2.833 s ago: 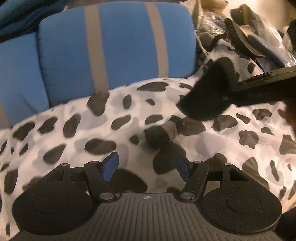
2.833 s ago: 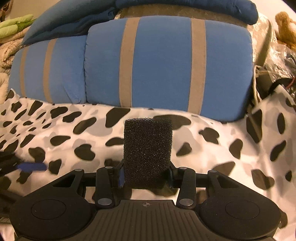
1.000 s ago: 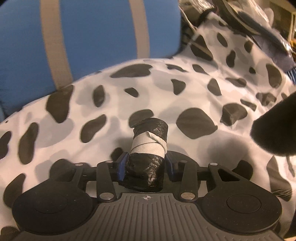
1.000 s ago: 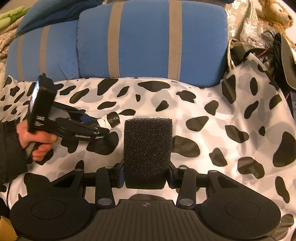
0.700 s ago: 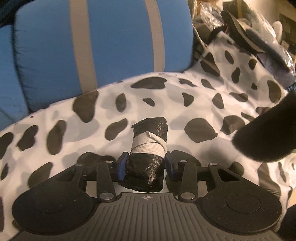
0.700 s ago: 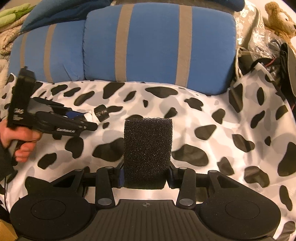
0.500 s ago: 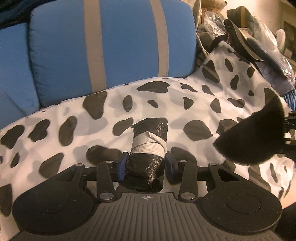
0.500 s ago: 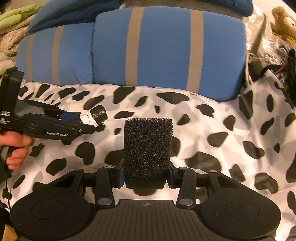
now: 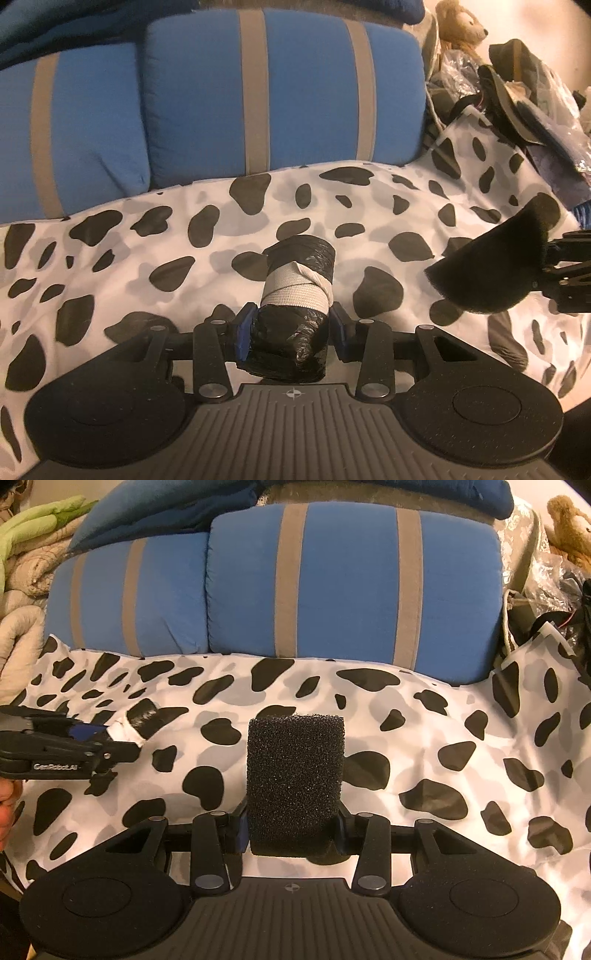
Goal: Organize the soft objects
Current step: 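Lift the strap with both tools and carry it to the cardboard box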
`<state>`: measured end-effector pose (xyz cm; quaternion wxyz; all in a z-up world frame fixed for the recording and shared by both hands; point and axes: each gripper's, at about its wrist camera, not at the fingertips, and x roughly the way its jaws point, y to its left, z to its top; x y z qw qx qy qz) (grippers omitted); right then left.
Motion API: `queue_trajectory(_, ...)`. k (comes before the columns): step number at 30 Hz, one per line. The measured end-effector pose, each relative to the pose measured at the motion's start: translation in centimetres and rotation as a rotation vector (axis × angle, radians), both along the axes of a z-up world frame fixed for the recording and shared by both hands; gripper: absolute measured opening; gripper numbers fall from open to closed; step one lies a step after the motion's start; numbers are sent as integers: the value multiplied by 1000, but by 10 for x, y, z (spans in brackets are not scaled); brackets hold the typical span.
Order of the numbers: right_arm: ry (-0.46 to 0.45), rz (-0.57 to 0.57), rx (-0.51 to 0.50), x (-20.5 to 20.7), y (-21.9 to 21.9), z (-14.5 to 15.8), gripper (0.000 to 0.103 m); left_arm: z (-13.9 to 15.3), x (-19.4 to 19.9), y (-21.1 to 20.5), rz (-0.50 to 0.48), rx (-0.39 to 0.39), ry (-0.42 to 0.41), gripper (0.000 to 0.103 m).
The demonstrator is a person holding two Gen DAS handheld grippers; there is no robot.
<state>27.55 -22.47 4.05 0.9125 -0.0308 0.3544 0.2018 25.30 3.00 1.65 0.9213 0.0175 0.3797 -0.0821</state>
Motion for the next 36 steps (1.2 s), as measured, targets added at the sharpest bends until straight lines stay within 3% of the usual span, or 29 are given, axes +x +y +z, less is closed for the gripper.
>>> queue_trajectory(17, -14, 20, 35, -52, -2, 6, 45, 18, -79, 2, 35, -36, -28, 41)
queue_trajectory(36, -6, 80, 69, -122, 0, 8, 45, 16, -163, -4, 34, -117, 45, 41)
